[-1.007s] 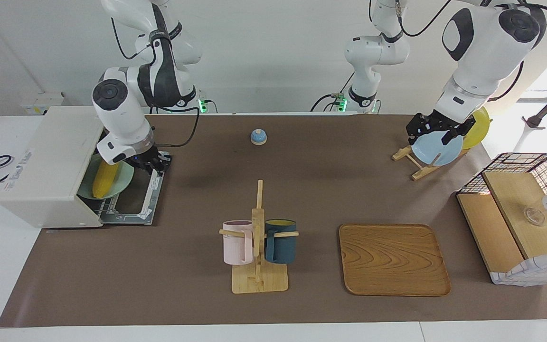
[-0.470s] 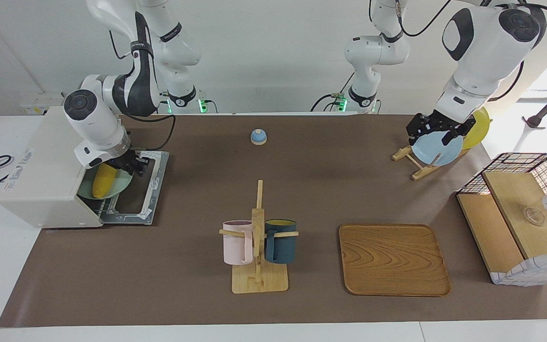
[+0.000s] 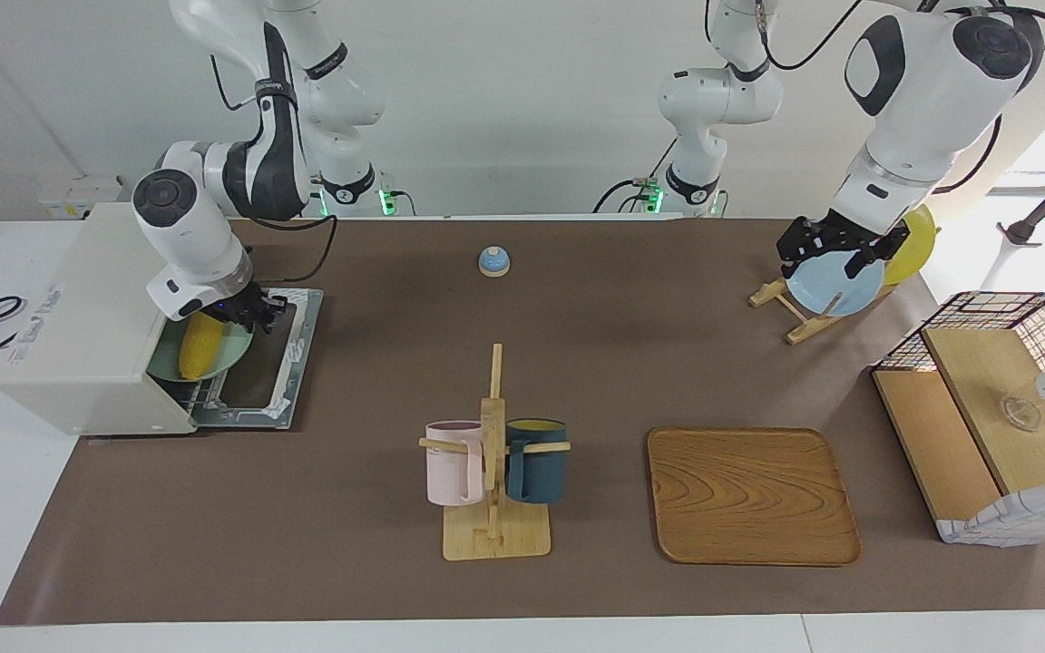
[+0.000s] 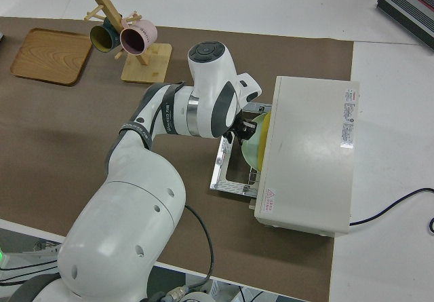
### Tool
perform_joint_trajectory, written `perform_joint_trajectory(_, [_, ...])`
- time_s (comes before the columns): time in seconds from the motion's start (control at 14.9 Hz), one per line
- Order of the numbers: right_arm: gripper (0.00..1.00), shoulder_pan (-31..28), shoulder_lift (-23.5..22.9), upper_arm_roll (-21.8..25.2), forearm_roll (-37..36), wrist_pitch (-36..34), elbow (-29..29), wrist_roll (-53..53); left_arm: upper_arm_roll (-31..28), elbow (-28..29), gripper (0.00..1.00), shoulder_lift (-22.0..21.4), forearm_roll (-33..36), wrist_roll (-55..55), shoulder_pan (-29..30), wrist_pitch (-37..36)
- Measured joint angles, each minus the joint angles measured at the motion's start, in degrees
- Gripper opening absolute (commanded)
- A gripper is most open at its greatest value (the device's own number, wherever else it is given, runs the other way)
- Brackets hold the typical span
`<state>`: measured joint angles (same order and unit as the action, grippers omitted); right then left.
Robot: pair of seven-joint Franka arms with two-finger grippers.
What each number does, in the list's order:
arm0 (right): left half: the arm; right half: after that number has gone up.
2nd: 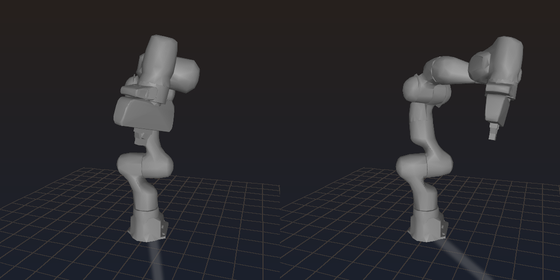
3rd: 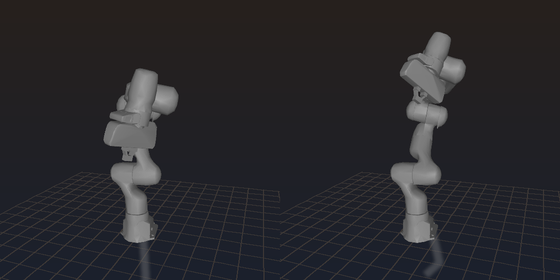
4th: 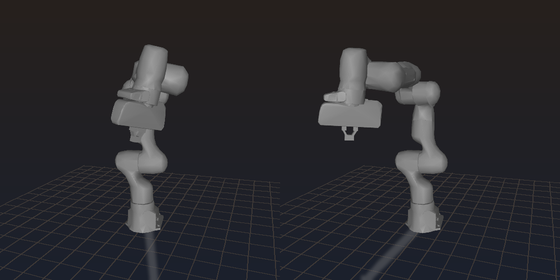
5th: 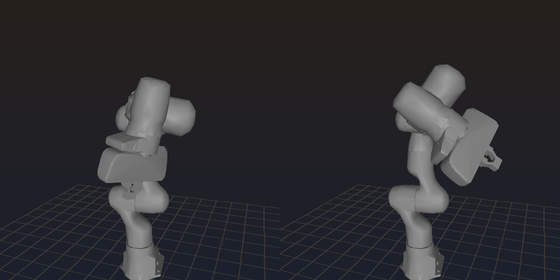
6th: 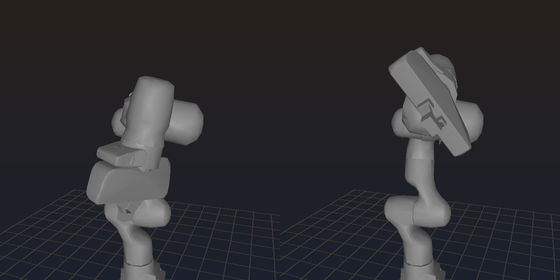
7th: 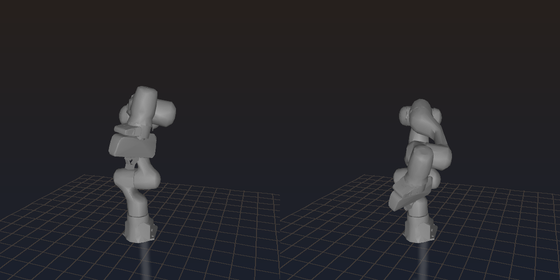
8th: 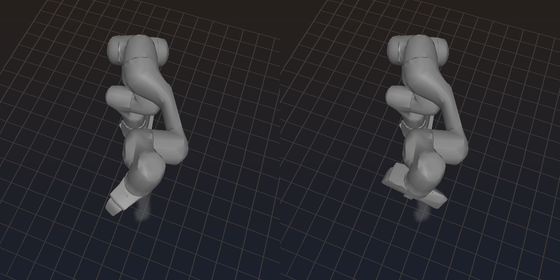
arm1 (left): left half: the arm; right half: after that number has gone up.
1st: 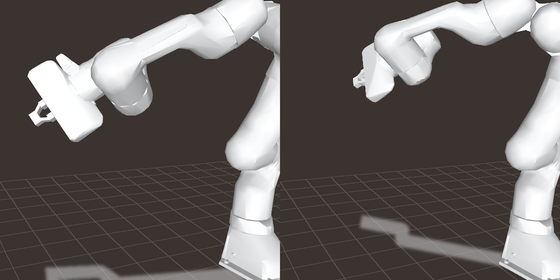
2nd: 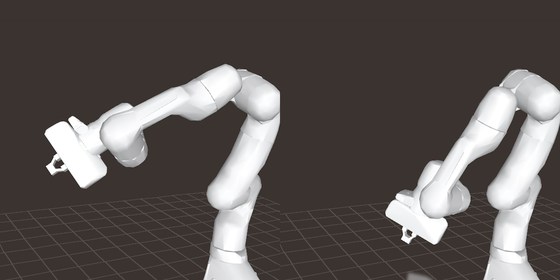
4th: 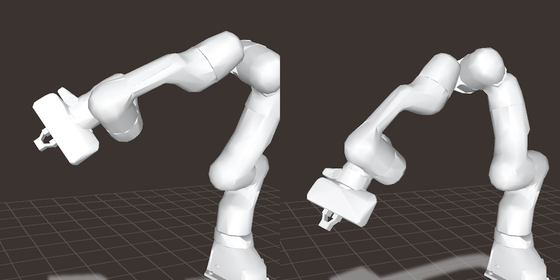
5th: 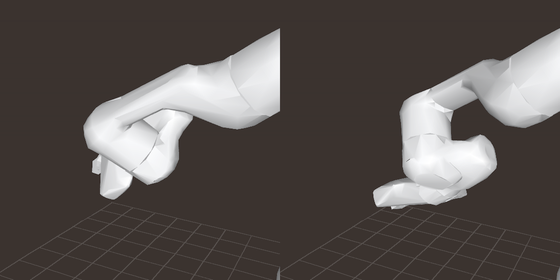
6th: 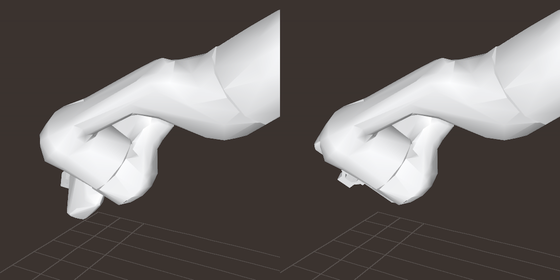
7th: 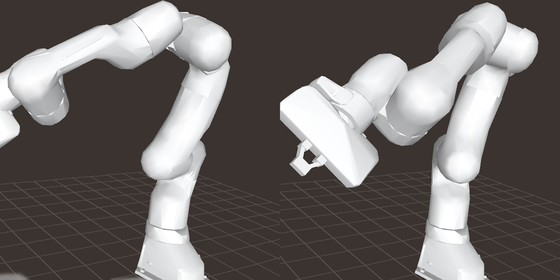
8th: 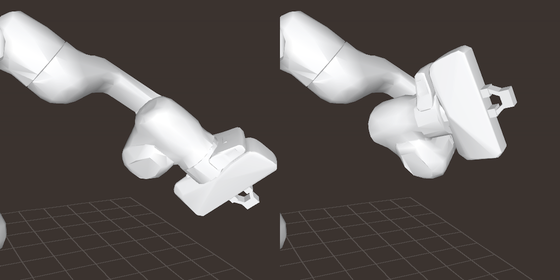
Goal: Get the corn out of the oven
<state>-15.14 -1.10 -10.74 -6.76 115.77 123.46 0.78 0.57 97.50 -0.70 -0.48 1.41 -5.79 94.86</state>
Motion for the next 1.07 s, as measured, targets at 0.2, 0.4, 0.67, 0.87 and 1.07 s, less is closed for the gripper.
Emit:
perform_joint_trajectory(0.2, [0.31,-0.3,0.0,0.1,-0.3,0.0,0.1,-1.3,0.0,0.0,1.00,0.0,0.0,0.0,0.0,0.4])
perform_joint_trajectory(0.4, [0.22,-1.2,0.1,0.2,-0.3,0.0,0.6,-2.9,0.0,0.0,1.00,0.0,0.0,0.0,0.0,0.5])
perform_joint_trajectory(0.67, [0.00,-1.9,0.9,0.2,-0.3,0.9,2.7,-4.4,0.0,0.0,1.00,0.0,0.0,0.0,0.0,0.6])
perform_joint_trajectory(0.87, [0.00,-1.6,1.9,0.0,-0.4,1.5,3.2,-4.7,-0.1,0.0,1.00,0.0,0.0,0.0,0.0,0.6])
perform_joint_trajectory(1.07, [0.00,1.5,2.2,-0.2,-0.4,1.3,2.8,-4.7,-0.1,0.0,1.00,0.0,0.0,0.0,0.0,0.6])
